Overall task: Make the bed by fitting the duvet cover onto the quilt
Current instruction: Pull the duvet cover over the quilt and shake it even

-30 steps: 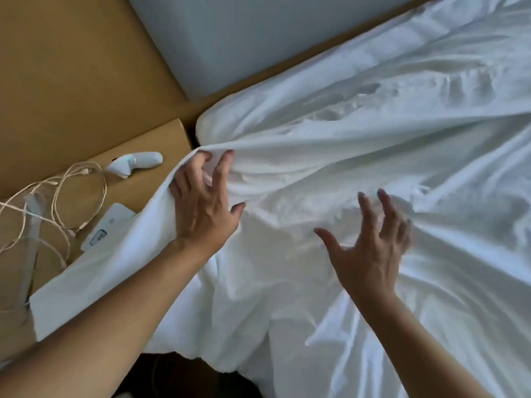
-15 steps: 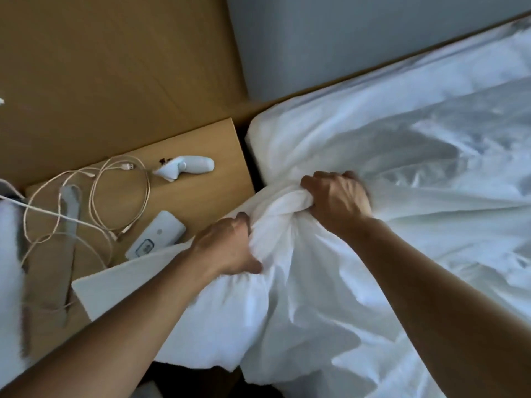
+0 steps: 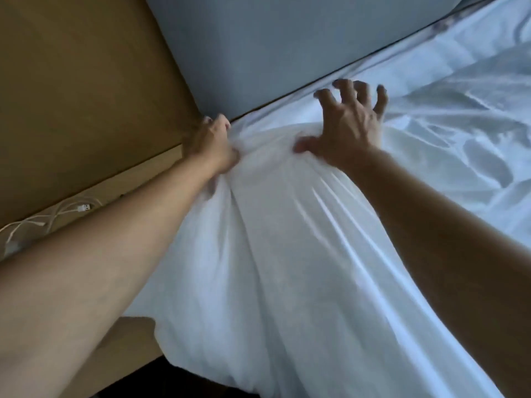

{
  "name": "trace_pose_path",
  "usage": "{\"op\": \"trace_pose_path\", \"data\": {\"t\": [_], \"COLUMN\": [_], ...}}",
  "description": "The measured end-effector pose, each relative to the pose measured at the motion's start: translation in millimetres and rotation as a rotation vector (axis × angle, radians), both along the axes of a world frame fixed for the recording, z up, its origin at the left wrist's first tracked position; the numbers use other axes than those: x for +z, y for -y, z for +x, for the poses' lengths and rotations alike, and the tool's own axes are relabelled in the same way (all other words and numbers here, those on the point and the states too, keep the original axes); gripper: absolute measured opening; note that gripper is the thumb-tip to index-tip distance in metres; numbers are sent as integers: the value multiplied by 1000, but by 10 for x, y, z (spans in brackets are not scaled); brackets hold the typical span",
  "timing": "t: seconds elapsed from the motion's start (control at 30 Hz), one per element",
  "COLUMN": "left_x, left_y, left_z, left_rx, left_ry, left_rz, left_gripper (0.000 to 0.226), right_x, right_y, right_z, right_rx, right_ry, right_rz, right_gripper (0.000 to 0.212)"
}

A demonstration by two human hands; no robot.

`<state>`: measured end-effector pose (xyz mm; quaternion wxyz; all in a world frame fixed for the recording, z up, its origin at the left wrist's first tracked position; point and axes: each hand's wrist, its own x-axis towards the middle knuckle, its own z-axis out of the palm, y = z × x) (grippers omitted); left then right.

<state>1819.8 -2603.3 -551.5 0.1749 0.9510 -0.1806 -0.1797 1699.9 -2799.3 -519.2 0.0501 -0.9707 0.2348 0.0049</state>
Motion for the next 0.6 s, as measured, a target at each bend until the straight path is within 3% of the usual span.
{"op": "trace_pose_path", "data": {"t": [0.07, 0.13, 0.17, 0.2, 0.23, 0.27, 0.33, 0.4, 0.47, 0.5, 0.53, 0.57, 0.6], "left_x": [8, 20, -7, -78, -178, -253, -349, -331, -205, -157, -135, -129, -128], "left_y": [359, 766, 903, 1028, 1074, 1111, 1071, 1144, 1358, 1515, 1732, 1914, 2127], "left_z": [-24, -223, -337, -382, -367, -309, -137, -16, 59, 51, 9, -92, -226], "left_rx": [-53, -263, -379, -473, -514, -547, -542, -572, -501, -406, -360, -375, -444], "left_ry": [-245, -331, -339, -330, -304, -262, -210, -314, -577, -667, -698, -707, -719], "left_rz": [-138, -168, -114, -54, 3, 51, 214, 352, 183, 32, -95, -169, -196], "left_gripper": [77, 114, 121, 111, 86, 65, 57, 69, 88, 100, 110, 111, 102], "right_x": [-70, -145, -190, -235, -291, -341, -449, -565, -691, -720, -694, -659, -580], "right_y": [215, 506, 634, 759, 867, 984, 1213, 1428, 1467, 1403, 1358, 1292, 1270], "right_z": [-273, -752, -1016, -1243, -1411, -1503, -1436, -1214, -944, -777, -618, -478, -391], "right_rx": [-157, -371, -502, -683, -889, -1110, -1403, -1385, -1231, -1174, -1120, -1058, -1001], "right_ry": [-49, 26, 69, 125, 198, 312, 631, 758, 725, 683, 627, 568, 523], "right_rz": [60, 89, 108, 159, 269, 450, 972, 1279, 1257, 1219, 1204, 1194, 1175], "right_gripper": [114, 126, 129, 132, 135, 138, 126, 72, 19, 9, 14, 33, 65]}}
